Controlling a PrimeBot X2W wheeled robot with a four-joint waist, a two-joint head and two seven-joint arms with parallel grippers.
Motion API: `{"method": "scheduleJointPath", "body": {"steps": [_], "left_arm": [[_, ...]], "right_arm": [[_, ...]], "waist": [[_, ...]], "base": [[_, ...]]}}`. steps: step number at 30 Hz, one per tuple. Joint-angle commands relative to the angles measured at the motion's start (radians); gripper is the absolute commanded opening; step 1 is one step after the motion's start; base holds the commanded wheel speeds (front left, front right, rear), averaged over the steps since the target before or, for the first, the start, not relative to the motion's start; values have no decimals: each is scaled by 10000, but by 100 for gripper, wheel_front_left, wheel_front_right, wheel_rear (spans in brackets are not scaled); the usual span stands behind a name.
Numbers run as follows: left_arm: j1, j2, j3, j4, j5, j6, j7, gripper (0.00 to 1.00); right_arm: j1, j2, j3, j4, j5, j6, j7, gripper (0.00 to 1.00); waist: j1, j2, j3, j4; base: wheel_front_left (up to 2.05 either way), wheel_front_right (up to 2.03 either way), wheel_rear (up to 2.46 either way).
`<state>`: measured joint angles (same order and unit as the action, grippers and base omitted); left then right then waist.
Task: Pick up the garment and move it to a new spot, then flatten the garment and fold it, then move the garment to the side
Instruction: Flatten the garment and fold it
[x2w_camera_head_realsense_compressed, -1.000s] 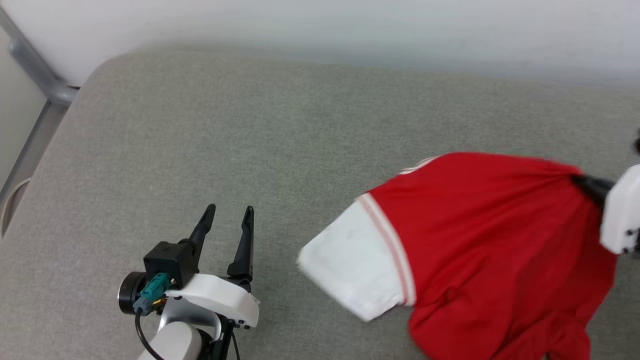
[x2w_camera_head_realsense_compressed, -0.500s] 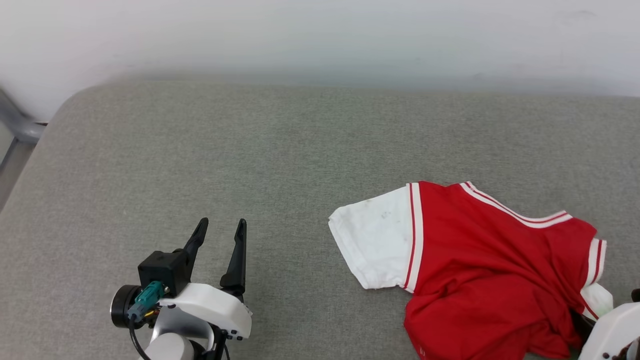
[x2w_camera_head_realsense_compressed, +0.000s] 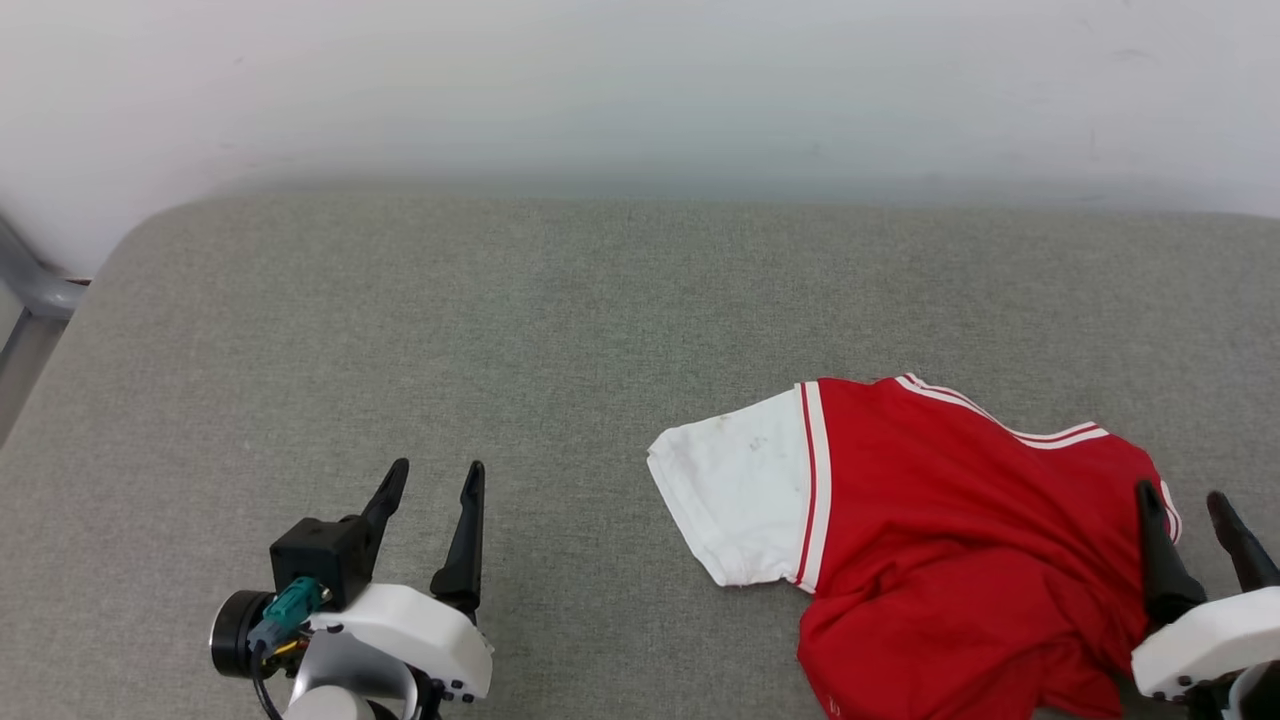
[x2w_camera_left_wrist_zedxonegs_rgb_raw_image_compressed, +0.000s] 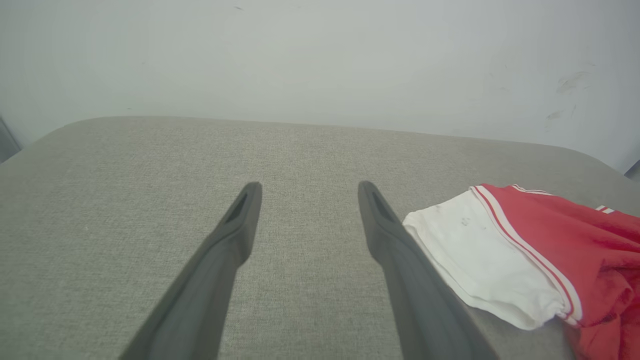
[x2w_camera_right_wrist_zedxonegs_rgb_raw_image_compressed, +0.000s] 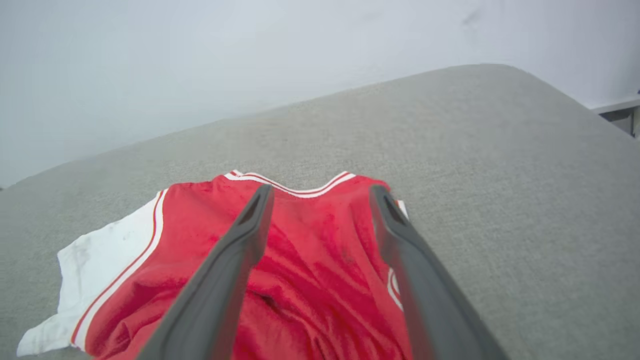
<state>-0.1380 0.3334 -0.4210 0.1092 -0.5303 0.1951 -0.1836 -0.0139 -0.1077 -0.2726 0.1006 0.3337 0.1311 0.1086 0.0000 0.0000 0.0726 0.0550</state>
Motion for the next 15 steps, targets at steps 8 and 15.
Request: {"method": "scheduleJointPath", "body": {"steps": [8, 15], "left_arm": [[-203, 234, -115, -131, 30, 20, 471, 100], [-1544, 221, -752, 165, -310, -643, 2462, 100]], "right_arm": [[690, 446, 733, -1058, -682, -7, -1088, 100], [995, 534, 1572, -2145, -1066, -7, -1110, 100]], "waist": [[0, 0, -161, -82], [0, 0, 342, -575]], "base": [[0, 0, 0], [0, 0, 0]]}}
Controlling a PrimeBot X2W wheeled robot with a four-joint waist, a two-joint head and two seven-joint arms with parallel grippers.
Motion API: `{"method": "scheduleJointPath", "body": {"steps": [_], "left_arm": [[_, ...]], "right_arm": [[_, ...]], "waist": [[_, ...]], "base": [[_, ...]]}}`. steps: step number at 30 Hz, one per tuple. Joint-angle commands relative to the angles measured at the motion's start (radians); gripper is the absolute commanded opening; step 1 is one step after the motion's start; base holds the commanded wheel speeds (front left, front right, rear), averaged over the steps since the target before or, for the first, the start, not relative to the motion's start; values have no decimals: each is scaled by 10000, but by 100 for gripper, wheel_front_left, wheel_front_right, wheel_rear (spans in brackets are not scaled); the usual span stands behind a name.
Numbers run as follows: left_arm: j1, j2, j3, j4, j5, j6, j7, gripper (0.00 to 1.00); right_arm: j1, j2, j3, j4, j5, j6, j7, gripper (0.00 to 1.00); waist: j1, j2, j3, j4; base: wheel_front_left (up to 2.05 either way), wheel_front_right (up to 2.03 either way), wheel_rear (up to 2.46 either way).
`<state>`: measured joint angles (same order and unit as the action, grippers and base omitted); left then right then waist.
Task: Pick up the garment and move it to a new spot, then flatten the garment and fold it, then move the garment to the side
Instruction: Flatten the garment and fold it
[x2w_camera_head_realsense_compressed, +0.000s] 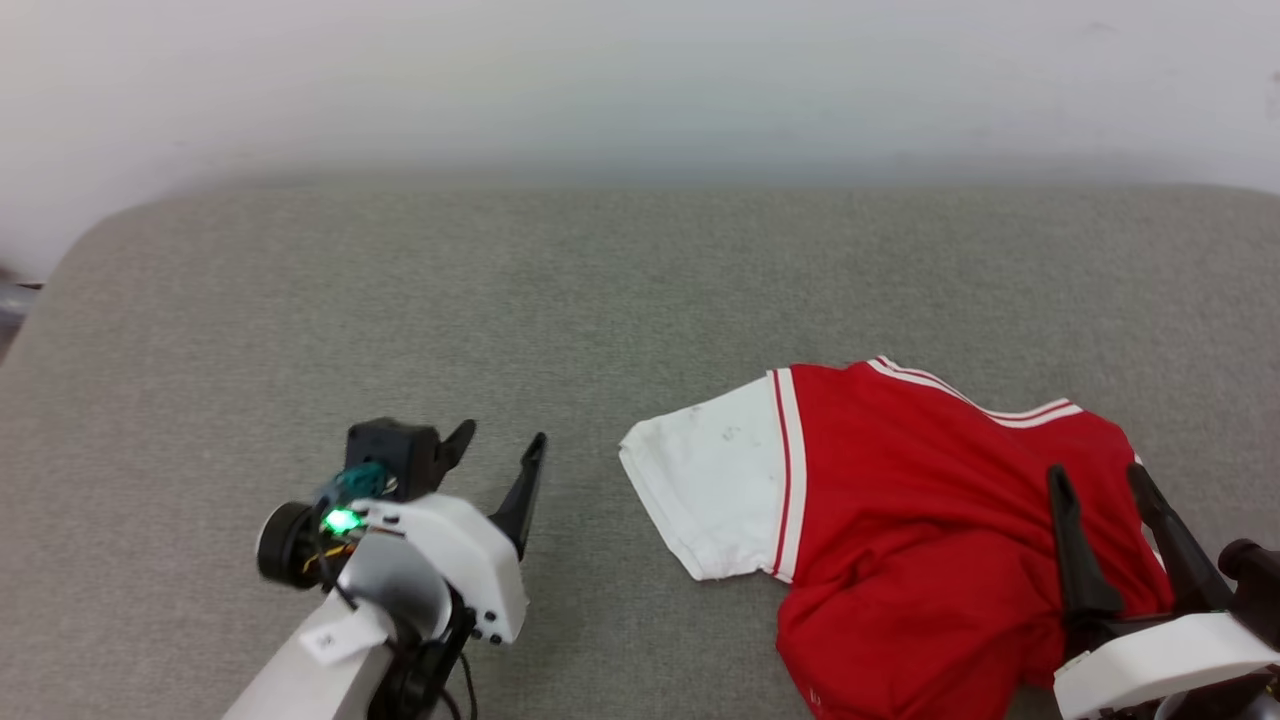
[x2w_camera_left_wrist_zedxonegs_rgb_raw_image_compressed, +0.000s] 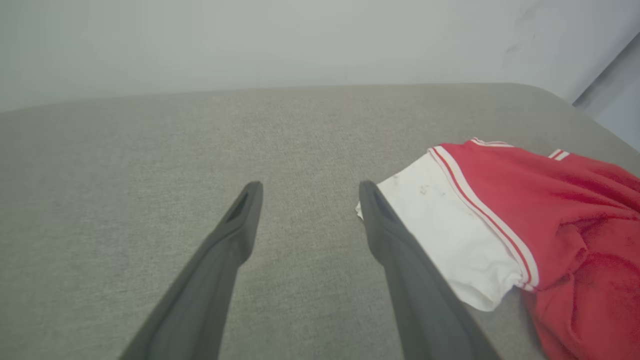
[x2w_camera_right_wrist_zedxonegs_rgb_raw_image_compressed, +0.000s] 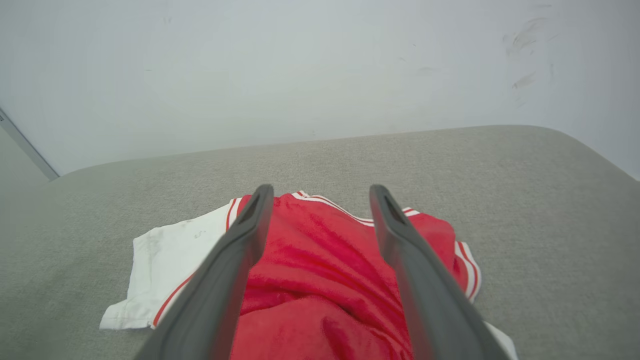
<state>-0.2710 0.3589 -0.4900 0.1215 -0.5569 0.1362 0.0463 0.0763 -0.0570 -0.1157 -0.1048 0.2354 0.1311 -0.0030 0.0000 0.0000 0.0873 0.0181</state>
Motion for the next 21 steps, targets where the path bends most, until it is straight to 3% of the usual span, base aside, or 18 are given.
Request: {"method": "scheduleJointPath", "body": {"steps": [1, 11, 21], "left_arm": [[-405, -66, -168, 148, -136, -172, 533, 100], [-2394, -290, -995, 1530, -607, -1015, 3377, 100], [-3319, -213, -2370, 3084, -62, -1783, 5478, 97]], "right_arm": [[56, 32, 110, -182, -98, -7, 25, 100], [-455, 77, 731, -259, 141, -7, -99, 100], [-843, 83, 830, 247, 487, -7, -393, 100]], "waist": [[0, 0, 317, -321], [0, 0, 1571, -1339], [0, 0, 2113, -1670]], "base": [[0, 0, 0], [0, 0, 0], [0, 0, 0]]}}
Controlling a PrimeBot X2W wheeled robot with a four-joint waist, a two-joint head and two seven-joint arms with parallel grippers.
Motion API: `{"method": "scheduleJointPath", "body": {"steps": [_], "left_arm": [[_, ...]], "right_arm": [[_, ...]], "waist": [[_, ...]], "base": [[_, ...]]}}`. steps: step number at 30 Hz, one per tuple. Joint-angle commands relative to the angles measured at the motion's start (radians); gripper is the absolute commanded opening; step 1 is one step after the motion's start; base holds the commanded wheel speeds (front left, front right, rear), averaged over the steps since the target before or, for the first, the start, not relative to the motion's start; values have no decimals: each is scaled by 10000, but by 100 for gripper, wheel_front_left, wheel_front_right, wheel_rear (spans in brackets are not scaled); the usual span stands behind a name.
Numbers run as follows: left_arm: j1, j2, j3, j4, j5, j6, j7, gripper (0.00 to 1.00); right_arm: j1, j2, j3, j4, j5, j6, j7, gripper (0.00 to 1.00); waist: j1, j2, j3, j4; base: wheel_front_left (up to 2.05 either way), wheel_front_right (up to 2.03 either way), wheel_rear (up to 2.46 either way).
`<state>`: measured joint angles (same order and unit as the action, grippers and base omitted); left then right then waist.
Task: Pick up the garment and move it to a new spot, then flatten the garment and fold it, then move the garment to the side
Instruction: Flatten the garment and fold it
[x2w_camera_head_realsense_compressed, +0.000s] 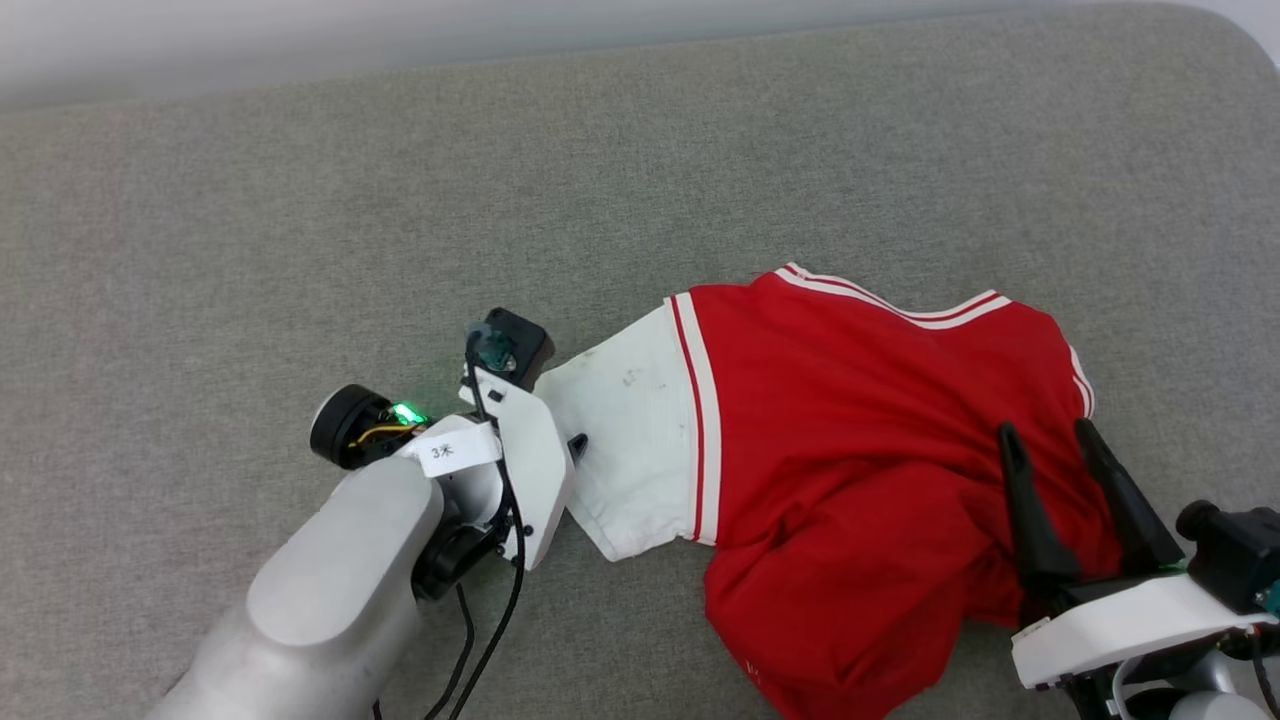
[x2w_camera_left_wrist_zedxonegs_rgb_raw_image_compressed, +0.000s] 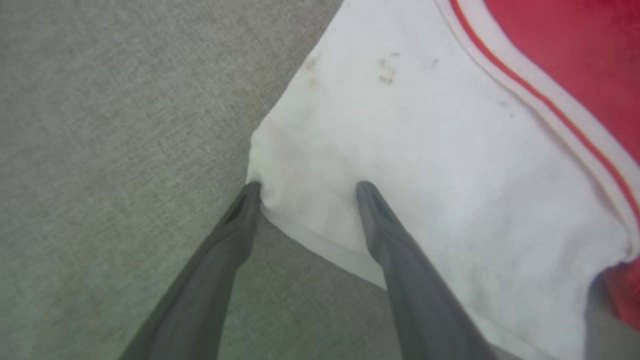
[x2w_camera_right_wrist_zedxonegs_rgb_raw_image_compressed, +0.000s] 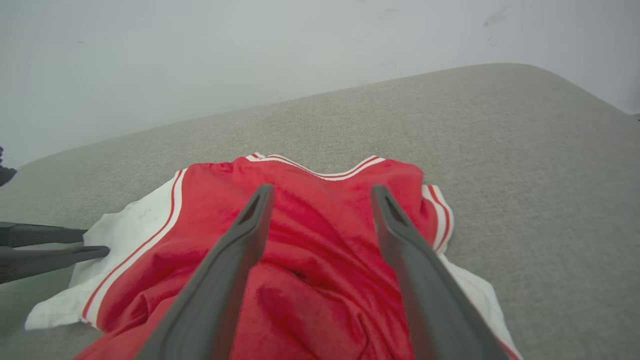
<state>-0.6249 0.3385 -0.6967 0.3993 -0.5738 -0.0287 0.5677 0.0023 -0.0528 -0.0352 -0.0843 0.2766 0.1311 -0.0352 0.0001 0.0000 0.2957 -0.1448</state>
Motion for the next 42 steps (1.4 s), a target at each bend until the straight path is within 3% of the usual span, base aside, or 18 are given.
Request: {"method": "scheduleJointPath", "body": {"steps": [1, 2, 3, 12, 24, 28, 34, 35, 36, 37, 42], "left_arm": [[221, -39, -430, 370, 116, -202, 365, 47], [196, -57, -589, 445, 186, -297, 497, 31], [156, -40, -717, 506, 268, -343, 594, 0], [205, 343, -48, 139, 413, 237, -1092, 0], [2572, 1764, 1430, -1701, -469, 1673, -1943, 0], [3594, 1797, 1799, -1993, -941, 2117, -2181, 0], [4357, 1395, 1935, -1967, -1284, 2180, -2922, 0], [4393, 1313, 1955, -1954, -1294, 2211, -3078, 4], [4432, 1227, 1988, -1948, -1301, 2239, -3254, 81], [4449, 1160, 2022, -1956, -1237, 2266, -3472, 100], [4395, 1024, 2225, -2067, -928, 2428, -4603, 100]], "right_arm": [[-123, 38, 9, 110, 100, -7, -81, 100], [-155, 38, 2, 149, 139, -7, -105, 100], [-186, 38, -9, 170, 161, -7, -115, 100], [-120, 38, -430, 359, 207, -7, -41, 100], [392, 37, -1481, 67, 174, -7, 408, 100], [480, 36, -1780, 13, 193, -7, 582, 100], [611, 36, -2219, -51, 243, -9, 899, 100], [616, 36, -2279, -62, 256, -7, 974, 100], [628, 34, -2362, -50, 243, -7, 1070, 100], [641, 35, -2432, -35, 261, -7, 1157, 100], [529, -137, -2732, 153, 440, -7, 1633, 100]], "waist": [[-1, 0, 38, -52], [-1, 0, 38, -55], [-1, 0, 33, -51], [-1, 0, -423, 200], [-1, 0, -1138, 1047], [-1, 0, -1280, 1181], [-1, 0, -1489, 1313], [-1, 0, -1532, 1326], [-1, 0, -1586, 1339], [-1, 0, -1636, 1350], [-1, 0, -1758, 1361]], "base": [[0, 0, 0], [0, 0, 0], [0, 0, 0], [0, 0, 0], [0, 0, 0], [0, 0, 0], [0, 0, 0], [0, 0, 0], [0, 0, 0], [0, 0, 0], [0, 0, 0]]}}
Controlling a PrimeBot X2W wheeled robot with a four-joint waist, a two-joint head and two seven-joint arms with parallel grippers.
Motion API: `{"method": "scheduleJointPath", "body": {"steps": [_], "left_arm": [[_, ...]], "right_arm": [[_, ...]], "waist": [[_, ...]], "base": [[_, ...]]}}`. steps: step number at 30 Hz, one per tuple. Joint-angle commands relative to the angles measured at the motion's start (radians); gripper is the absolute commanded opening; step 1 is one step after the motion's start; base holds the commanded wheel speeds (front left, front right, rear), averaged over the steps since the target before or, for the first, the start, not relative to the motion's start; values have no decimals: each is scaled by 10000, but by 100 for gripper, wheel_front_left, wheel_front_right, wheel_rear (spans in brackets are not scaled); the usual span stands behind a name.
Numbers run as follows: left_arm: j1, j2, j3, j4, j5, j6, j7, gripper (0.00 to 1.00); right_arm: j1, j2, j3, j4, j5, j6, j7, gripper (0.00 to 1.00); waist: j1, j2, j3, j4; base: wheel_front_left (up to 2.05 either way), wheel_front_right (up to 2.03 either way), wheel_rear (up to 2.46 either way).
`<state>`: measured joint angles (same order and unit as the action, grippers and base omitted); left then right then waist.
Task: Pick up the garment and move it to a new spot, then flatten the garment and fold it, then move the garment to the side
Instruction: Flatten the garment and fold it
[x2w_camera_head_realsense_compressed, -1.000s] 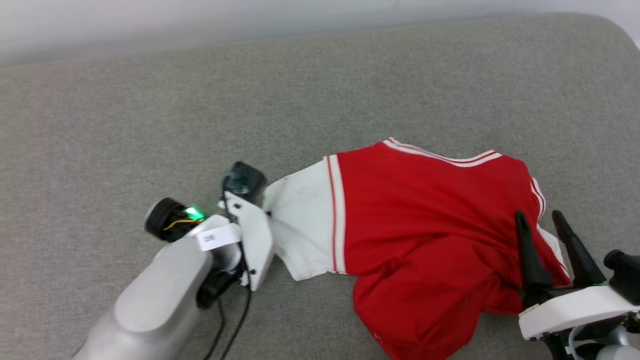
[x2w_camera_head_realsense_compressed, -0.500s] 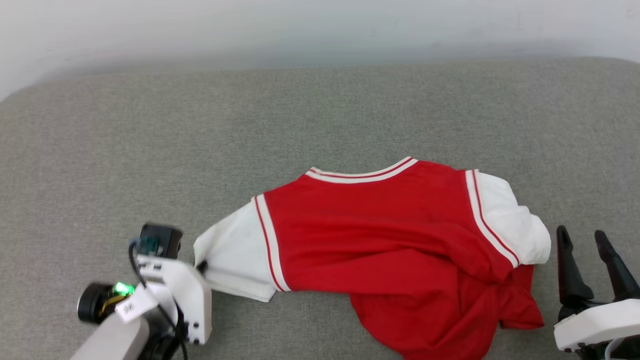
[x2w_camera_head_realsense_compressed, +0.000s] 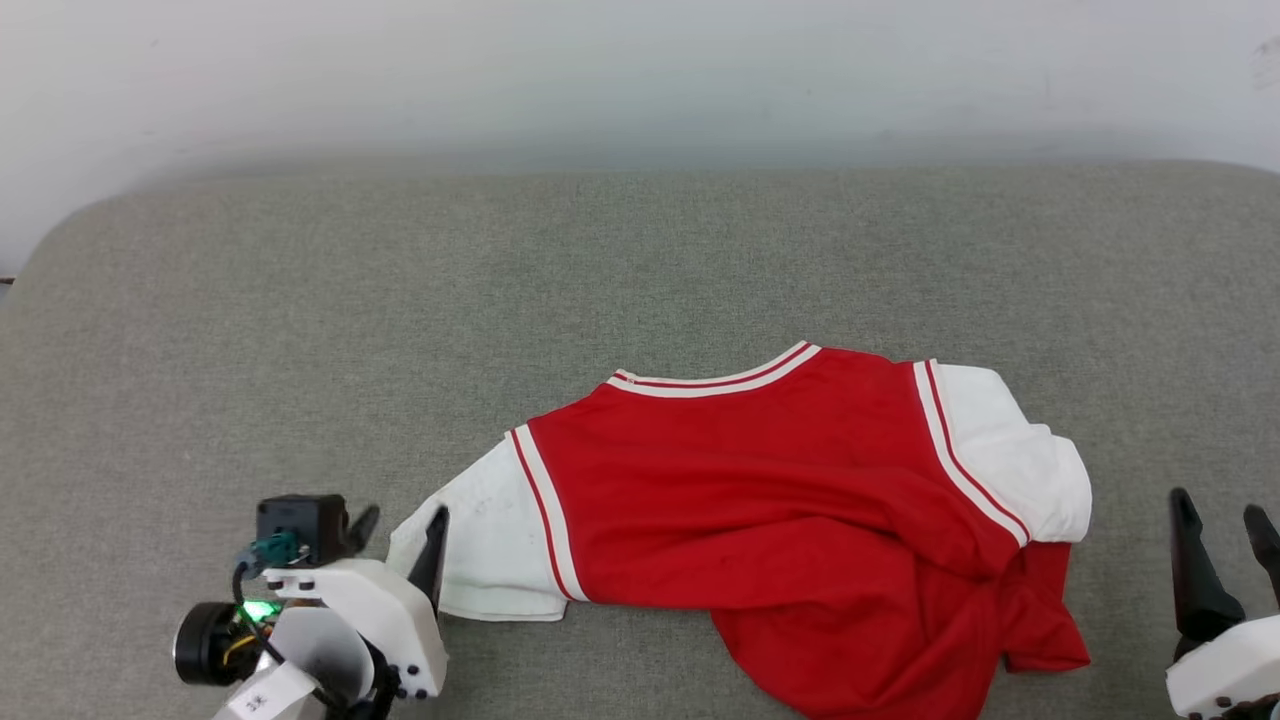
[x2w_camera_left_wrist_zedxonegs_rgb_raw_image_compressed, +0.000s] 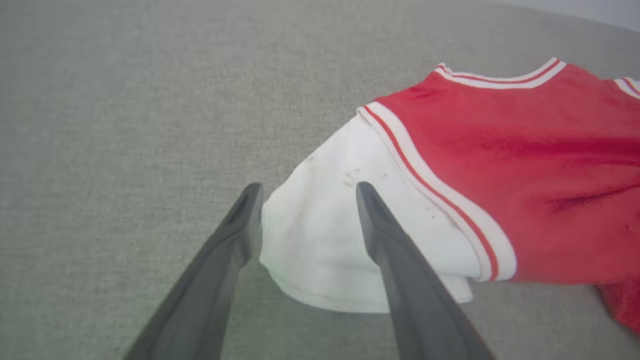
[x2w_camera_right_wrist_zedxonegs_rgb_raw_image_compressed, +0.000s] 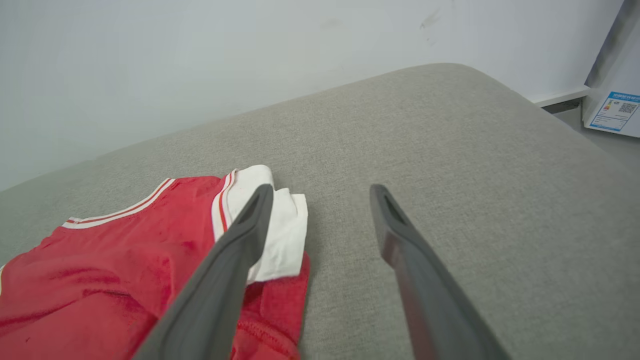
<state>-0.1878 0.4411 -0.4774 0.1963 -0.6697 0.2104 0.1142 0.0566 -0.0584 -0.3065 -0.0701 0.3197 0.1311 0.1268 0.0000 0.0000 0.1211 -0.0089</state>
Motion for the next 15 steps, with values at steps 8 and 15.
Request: {"method": "scheduleJointPath", "body": {"steps": [8, 15], "left_arm": [[-249, -221, 407, -652, 700, 203, -2346, 100], [-491, -428, 545, -1568, 1182, 461, -3333, 100]], "right_arm": [[-688, -1009, -371, 1251, 866, -7, 1833, 100], [-1918, -2309, 386, 2020, 1397, -7, 3843, 100]], "waist": [[0, 0, -3, 203], [0, 0, 527, 714]], "base": [[0, 0, 0], [0, 0, 0]]}}
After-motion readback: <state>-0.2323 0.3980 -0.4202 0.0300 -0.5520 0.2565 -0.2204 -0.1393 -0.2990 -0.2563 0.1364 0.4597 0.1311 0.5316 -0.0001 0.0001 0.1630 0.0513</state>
